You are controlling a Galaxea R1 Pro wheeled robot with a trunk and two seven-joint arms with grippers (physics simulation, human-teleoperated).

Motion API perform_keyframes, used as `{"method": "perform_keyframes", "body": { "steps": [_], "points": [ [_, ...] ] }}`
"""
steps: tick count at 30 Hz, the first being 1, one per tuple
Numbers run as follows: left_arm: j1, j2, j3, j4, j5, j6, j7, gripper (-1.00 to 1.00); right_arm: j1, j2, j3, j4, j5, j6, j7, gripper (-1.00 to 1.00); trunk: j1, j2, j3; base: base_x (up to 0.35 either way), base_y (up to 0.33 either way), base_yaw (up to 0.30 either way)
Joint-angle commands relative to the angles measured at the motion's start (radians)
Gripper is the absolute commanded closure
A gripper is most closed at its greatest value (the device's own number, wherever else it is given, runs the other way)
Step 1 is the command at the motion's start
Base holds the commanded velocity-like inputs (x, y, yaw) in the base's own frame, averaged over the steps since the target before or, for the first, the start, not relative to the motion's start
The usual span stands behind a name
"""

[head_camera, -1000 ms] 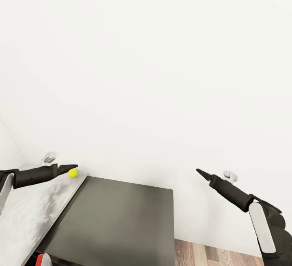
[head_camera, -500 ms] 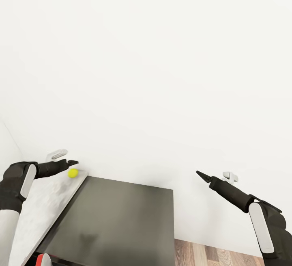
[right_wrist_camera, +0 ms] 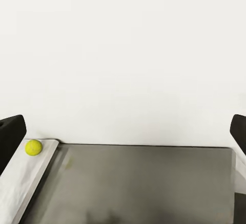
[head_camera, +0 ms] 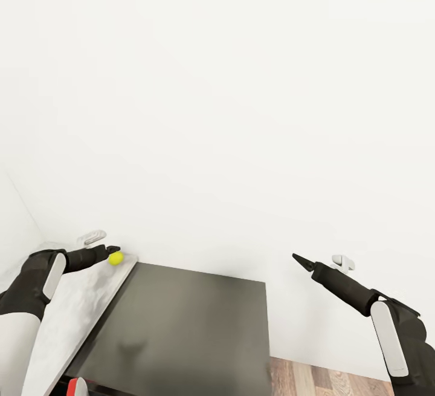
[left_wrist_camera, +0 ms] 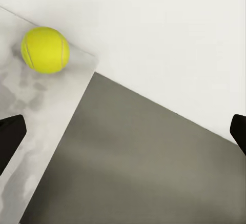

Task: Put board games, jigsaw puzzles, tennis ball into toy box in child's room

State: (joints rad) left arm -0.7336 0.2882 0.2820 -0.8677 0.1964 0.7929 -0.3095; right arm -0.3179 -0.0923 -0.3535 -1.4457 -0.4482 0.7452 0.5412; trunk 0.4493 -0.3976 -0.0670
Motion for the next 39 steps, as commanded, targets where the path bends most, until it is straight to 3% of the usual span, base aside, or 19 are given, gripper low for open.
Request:
{"method": "perform_keyframes", "body": {
  "steps": [1, 23, 39],
  "points": [
    [-0.001, -0.001, 0.002, 0.001, 0.002, 0.004, -0.003, -1.0, -0.001, 0.0, -0.001, -0.001, -0.003, 0.007, 0.002, -1.0, 0.001, -0.002, -0.002, 0.0, 0.019, 0.0],
    [-0.001, -0.029, 0.0, 0.006, 0.0, -0.003, -0.001, -1.0, -0.001, 0.0, -0.003, 0.004, -0.004, 0.006, 0.003, -1.0, 0.001, -0.002, -0.002, 0.0, 0.013, 0.0],
    [-0.001, -0.035, 0.0, 0.007, -0.002, -0.003, 0.003, -1.0, -0.001, -0.001, -0.005, 0.0, -0.004, 0.008, 0.01, -1.0, 0.001, -0.002, -0.002, 0.0, 0.0, 0.0]
  ]
}}
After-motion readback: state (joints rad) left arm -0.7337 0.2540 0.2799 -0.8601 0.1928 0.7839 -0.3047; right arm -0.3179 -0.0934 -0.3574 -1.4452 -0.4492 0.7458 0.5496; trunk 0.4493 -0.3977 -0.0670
